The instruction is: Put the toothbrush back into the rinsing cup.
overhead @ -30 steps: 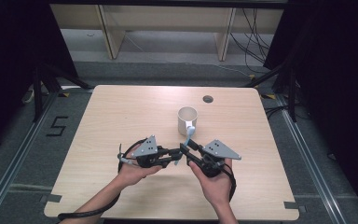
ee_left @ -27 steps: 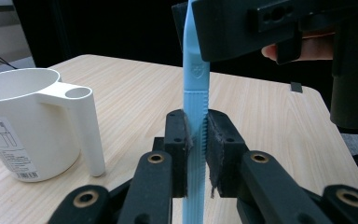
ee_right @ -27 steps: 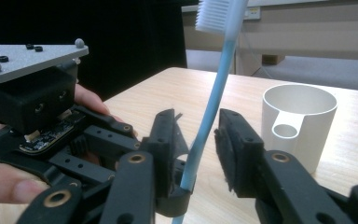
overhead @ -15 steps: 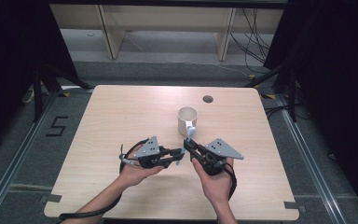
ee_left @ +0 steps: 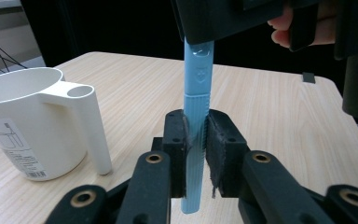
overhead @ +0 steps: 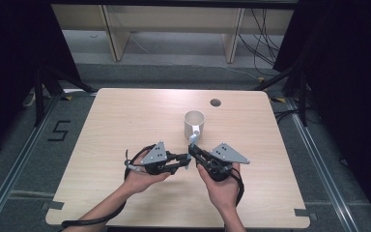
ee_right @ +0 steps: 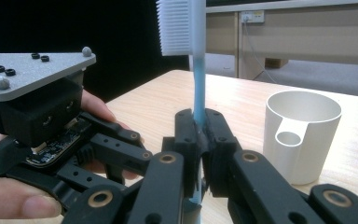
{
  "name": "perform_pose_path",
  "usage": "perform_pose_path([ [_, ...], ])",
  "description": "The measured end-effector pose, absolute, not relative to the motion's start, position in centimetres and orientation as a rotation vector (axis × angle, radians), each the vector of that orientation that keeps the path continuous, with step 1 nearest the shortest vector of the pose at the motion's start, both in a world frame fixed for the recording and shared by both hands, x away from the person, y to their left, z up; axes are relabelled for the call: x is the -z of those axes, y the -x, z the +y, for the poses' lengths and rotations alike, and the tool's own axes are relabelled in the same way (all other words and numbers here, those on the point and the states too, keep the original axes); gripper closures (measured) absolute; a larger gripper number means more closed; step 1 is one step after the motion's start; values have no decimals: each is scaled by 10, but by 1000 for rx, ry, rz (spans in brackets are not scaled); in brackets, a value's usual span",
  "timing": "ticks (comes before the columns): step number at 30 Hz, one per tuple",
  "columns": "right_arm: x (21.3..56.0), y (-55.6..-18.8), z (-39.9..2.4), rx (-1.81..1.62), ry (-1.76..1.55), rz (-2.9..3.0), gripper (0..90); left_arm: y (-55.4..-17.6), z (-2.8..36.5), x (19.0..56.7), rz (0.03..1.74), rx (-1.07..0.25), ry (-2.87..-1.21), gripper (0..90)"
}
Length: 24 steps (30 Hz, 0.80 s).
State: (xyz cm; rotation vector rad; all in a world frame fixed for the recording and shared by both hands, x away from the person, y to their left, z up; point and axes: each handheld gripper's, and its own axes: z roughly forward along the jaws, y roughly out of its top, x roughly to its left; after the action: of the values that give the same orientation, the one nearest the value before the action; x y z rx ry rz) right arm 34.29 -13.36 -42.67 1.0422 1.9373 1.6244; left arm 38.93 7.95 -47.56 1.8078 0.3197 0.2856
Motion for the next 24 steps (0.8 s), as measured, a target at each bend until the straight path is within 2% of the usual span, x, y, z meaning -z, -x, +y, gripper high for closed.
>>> perform_pose_path([
  [3, 426, -342, -134, -1625, -1036, 1917, 860, -387, 80, 475, 309, -322, -1835, 672],
  [4, 425, -342, -136, -1613, -1037, 1916, 861, -387, 81, 475, 302, -326, -1835, 621],
  [9, 423, -344, -140, -1603, -1033, 1909, 860, -381, 93, 473, 293, -373, -1885, 559],
  [24, 420, -348, -151, -1599, -1014, 1890, 860, -371, 144, 479, 427, -424, -1870, 542],
])
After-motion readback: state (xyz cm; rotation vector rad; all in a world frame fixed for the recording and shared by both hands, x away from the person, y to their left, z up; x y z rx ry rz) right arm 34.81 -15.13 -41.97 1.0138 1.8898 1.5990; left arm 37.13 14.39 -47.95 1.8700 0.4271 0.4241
